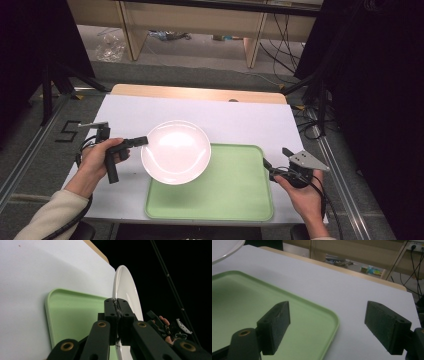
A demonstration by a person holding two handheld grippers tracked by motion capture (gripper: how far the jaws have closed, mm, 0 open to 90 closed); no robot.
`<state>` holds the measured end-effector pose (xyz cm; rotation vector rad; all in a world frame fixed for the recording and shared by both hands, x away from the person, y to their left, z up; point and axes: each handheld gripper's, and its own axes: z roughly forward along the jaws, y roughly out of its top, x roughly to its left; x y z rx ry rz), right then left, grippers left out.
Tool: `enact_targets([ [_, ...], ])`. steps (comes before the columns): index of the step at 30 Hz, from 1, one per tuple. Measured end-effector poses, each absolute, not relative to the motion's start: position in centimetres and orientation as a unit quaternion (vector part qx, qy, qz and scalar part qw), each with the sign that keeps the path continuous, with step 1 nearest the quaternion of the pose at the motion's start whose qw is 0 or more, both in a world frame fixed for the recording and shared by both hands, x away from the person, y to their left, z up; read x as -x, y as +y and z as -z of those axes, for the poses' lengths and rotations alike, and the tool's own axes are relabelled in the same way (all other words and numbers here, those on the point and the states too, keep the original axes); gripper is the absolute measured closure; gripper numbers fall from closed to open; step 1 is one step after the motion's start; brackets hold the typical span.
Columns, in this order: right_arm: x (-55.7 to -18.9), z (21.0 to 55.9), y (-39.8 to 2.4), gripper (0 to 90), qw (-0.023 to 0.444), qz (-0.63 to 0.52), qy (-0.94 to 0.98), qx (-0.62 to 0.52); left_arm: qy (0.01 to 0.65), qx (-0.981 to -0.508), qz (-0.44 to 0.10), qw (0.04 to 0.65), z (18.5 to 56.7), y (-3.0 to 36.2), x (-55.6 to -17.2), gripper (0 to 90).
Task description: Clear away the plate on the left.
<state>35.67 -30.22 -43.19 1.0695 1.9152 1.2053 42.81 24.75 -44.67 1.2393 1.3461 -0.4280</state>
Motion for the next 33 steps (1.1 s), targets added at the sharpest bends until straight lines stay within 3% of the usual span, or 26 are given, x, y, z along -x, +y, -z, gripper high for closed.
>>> enact_targets([
  [33,-35.6,43.2,-30.3,21.4,0.311,-0.456,0.729,-0.406,0.57,-0.543,0.184,0.589,44.8,23.2,-43.1,87.3],
])
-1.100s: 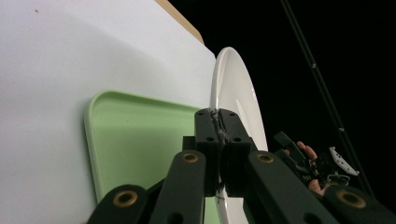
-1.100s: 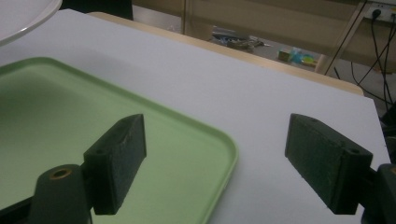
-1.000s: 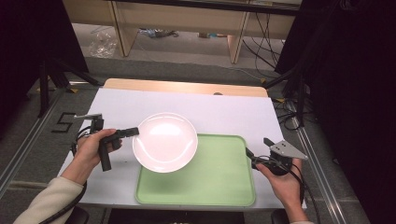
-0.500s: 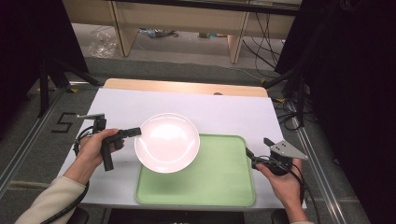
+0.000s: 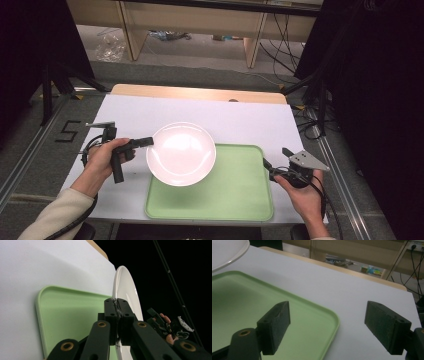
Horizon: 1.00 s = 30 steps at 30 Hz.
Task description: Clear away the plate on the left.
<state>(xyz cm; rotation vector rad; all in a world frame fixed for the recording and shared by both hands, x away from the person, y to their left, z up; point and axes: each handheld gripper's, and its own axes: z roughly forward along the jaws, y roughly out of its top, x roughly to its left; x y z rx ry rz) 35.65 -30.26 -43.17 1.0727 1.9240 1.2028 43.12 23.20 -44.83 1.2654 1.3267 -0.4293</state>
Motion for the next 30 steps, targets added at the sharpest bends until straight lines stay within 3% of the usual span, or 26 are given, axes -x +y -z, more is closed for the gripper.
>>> enact_targets([
  [30,-35.64,43.24,-30.35,21.5,0.306,-0.46,0.725,-0.412,0.57,-0.548,0.185,0.583,44.71,22.28,-43.25,87.2],
])
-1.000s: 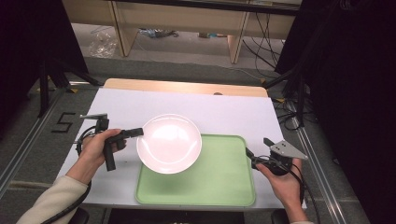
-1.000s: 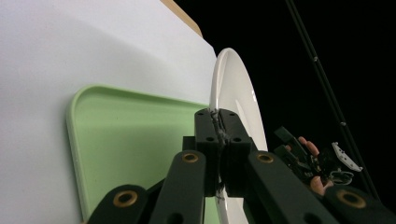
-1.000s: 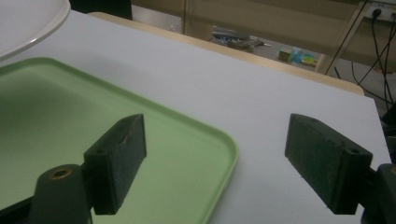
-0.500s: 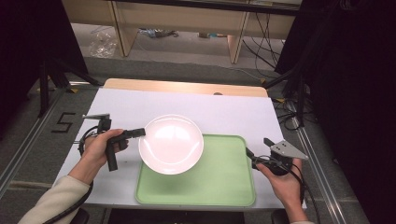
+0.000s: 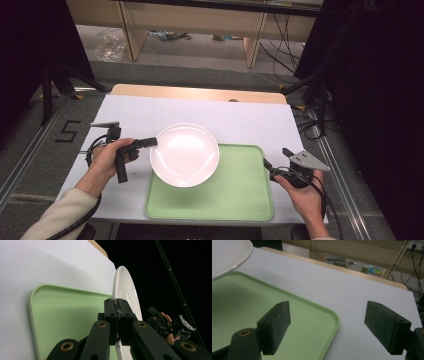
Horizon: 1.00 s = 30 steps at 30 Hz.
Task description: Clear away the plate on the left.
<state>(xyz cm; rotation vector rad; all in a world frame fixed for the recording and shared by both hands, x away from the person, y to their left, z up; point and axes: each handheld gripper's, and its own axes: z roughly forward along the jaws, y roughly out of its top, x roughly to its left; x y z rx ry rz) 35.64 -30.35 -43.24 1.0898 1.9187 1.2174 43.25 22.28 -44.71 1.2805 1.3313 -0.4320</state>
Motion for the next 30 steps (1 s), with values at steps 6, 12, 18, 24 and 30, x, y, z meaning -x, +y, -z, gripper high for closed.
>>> enact_targets([
  [6,-35.7,43.3,-30.4,21.5,0.31,-0.458,0.727,-0.408,0.57,-0.547,0.183,0.585,44.7,22.1,-43.3,87.2],
  [12,-35.7,43.3,-30.4,21.5,0.309,-0.458,0.726,-0.408,0.568,-0.551,0.187,0.581,44.7,22.0,-43.3,87.1],
  [18,-35.7,43.3,-30.4,21.5,0.307,-0.458,0.727,-0.409,0.565,-0.552,0.186,0.584,44.8,21.7,-43.3,87.2],
  [24,-35.7,43.3,-30.4,21.6,0.308,-0.459,0.726,-0.409,0.563,-0.556,0.189,0.581,44.8,21.4,-43.4,87.2],
  [30,-35.7,43.2,-30.4,21.5,0.309,-0.458,0.726,-0.41,0.561,-0.56,0.192,0.579,44.9,21.0,-43.4,87.2],
])
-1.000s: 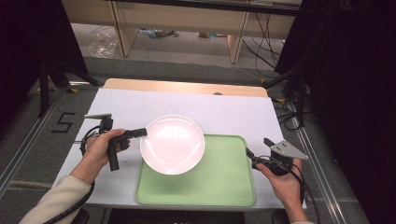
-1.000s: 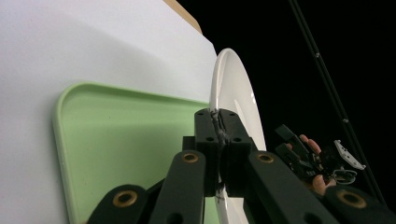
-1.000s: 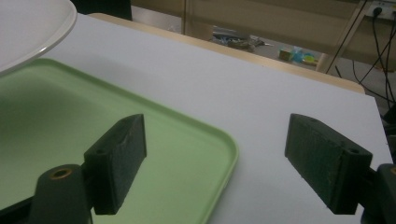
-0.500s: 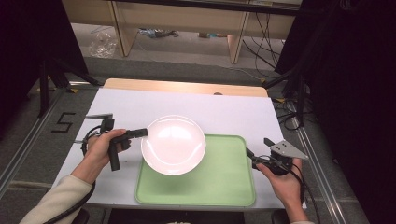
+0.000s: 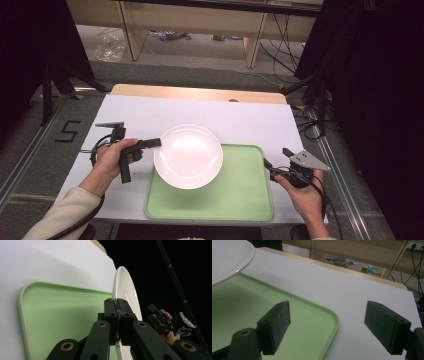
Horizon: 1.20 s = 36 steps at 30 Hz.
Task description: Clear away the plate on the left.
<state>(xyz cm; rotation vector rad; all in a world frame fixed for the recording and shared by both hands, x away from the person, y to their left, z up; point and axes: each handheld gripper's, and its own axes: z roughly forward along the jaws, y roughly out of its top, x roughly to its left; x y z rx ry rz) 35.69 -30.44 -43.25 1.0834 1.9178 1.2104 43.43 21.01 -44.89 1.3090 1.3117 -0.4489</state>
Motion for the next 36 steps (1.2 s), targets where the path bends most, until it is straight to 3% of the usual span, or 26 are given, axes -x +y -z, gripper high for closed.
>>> enact_targets([
  [25,-35.7,43.2,-30.5,21.5,0.31,-0.459,0.723,-0.413,0.559,-0.573,0.2,0.564,45.3,19.3,-43.5,87.2],
  [36,-35.7,43.2,-30.5,21.5,0.311,-0.461,0.721,-0.412,0.572,-0.613,0.18,0.515,46.9,17.8,-43.5,87.3],
])
